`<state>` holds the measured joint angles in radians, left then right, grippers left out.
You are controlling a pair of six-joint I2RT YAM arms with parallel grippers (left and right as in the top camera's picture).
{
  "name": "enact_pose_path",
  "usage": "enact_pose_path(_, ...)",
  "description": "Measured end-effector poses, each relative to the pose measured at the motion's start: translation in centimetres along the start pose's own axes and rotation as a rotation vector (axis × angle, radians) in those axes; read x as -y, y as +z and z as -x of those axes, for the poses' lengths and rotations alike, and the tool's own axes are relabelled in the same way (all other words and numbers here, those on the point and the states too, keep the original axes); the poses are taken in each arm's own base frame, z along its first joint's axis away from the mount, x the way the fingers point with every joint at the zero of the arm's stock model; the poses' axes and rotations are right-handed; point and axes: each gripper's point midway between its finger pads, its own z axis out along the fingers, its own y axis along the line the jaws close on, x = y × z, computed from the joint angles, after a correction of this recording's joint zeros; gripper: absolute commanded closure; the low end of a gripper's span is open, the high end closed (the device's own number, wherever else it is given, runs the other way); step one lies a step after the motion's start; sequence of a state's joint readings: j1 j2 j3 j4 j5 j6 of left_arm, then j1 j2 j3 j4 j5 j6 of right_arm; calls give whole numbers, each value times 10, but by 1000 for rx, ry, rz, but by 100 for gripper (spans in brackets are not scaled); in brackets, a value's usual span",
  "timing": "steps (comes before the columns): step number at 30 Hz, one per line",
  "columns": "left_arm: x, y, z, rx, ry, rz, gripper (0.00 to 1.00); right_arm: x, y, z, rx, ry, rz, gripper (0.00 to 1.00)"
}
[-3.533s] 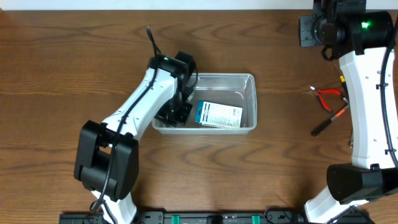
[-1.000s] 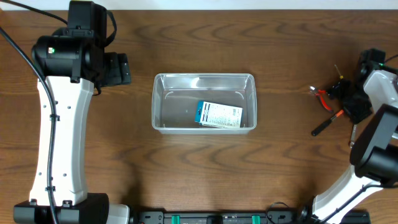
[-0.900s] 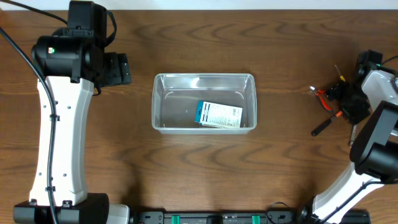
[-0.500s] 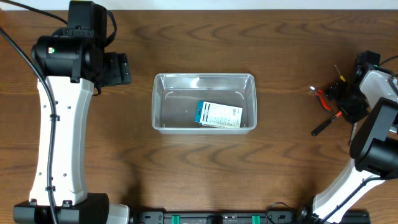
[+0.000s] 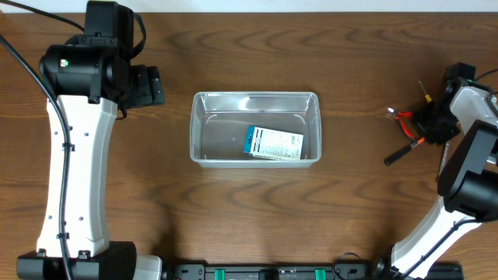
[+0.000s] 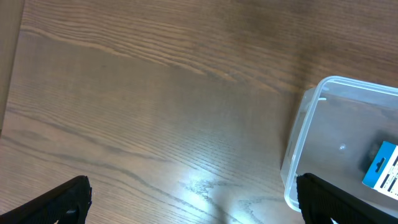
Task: Pack container
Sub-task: 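Grasp the hammer handle with the right gripper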
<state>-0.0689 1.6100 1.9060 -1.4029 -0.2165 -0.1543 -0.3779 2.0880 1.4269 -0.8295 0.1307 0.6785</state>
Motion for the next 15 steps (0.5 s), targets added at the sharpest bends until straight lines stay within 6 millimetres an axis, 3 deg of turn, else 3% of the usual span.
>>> enact_pose_path(5, 0, 0, 0, 0, 0, 0, 2, 3, 0, -4, -14, -12, -12, 98)
enact_pose_path(15, 0, 0, 0, -1, 0, 0, 2, 13, -2, -14, -60, -24, -52, 99)
